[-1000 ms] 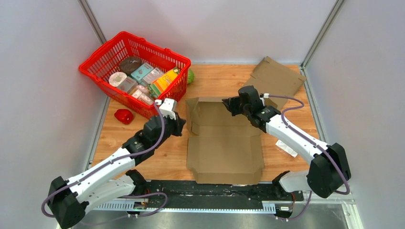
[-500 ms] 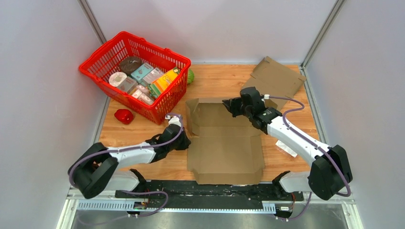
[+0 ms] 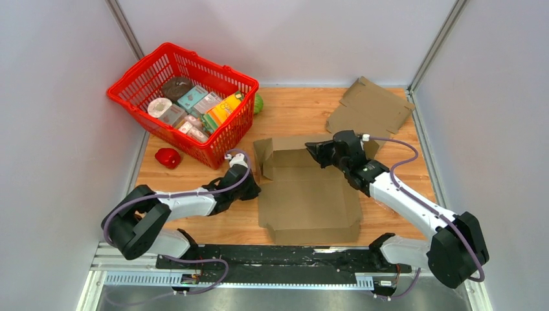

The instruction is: Fold the paper box

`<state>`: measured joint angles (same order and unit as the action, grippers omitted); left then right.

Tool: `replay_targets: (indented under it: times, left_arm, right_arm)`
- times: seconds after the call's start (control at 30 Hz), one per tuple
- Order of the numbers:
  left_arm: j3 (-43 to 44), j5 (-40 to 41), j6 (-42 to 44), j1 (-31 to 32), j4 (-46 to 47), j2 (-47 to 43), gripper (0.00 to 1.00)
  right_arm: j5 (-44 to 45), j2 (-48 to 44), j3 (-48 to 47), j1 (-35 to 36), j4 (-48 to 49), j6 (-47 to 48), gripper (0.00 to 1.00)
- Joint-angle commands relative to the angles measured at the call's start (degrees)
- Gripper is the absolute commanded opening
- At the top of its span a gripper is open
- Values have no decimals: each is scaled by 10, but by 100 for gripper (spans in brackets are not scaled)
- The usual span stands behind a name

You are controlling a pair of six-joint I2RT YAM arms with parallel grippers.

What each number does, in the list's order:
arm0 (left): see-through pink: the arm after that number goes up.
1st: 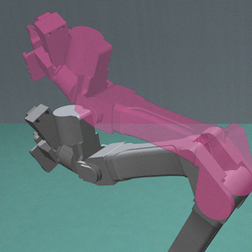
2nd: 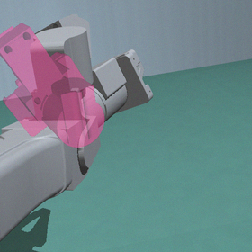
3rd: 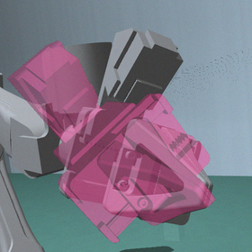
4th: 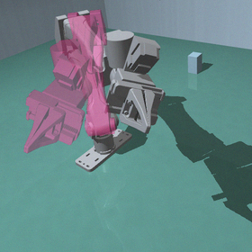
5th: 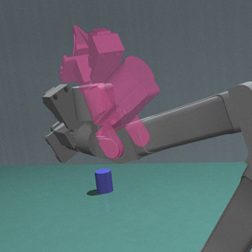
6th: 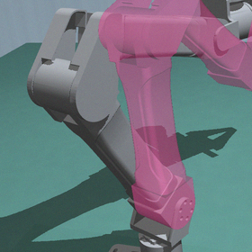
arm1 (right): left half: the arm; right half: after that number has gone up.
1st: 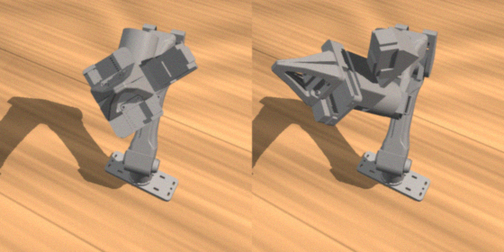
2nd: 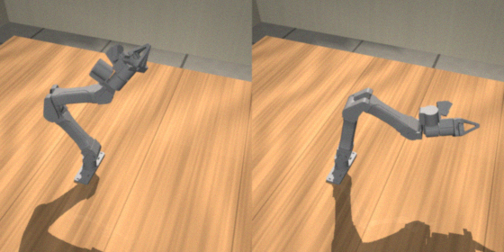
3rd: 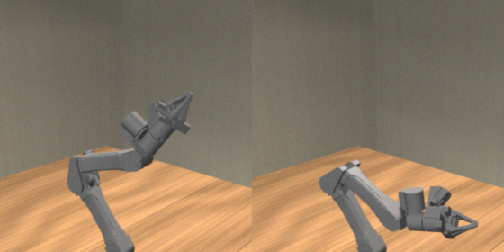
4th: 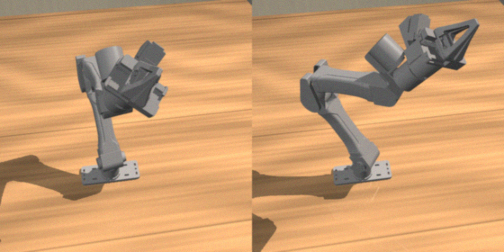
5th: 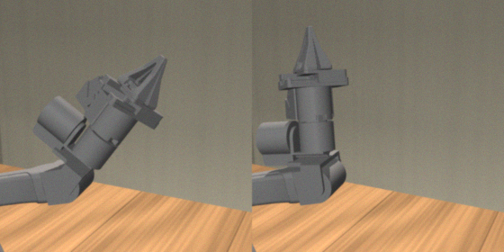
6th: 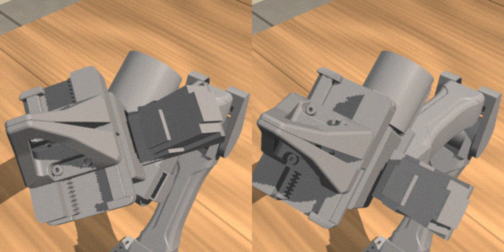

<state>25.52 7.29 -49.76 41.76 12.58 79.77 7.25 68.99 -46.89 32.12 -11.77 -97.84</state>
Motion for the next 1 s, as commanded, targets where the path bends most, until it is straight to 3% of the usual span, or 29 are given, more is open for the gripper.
replay_targets:
  times: [0.0, 0.33, 0.43, 0.57, 0.73, 0.8, 0.87, 0.97]
  left_arm:
    - [-13, 23, 68, -4, -51, -43, 1]
    - [25, 60, 149, -30, -140, -181, 19]
    - [81, 83, 164, -54, -182, -164, 25]
    - [188, 148, 143, -87, -271, -85, 25]
    - [292, 131, 158, -89, -259, 25, 23]
    - [323, 90, 165, -90, -269, 45, 16]
    - [320, 22, 172, -83, -237, 47, 13]
    - [276, 7, 186, -49, -172, -1, 13]
  right_arm:
    - [22, 1, 37, -1, -11, 41, 1]
    - [19, 15, 15, -5, 2, 41, 1]
    - [19, 11, 15, -5, 1, 39, 1]
    - [17, 10, 21, -4, -1, 30, 1]
    - [17, 8, 26, -5, 0, 20, 1]
    - [17, 7, 24, -5, -1, 21, 1]
    - [17, 5, 23, -5, -1, 20, 1]
    - [17, 3, 25, -5, 2, 16, 1]
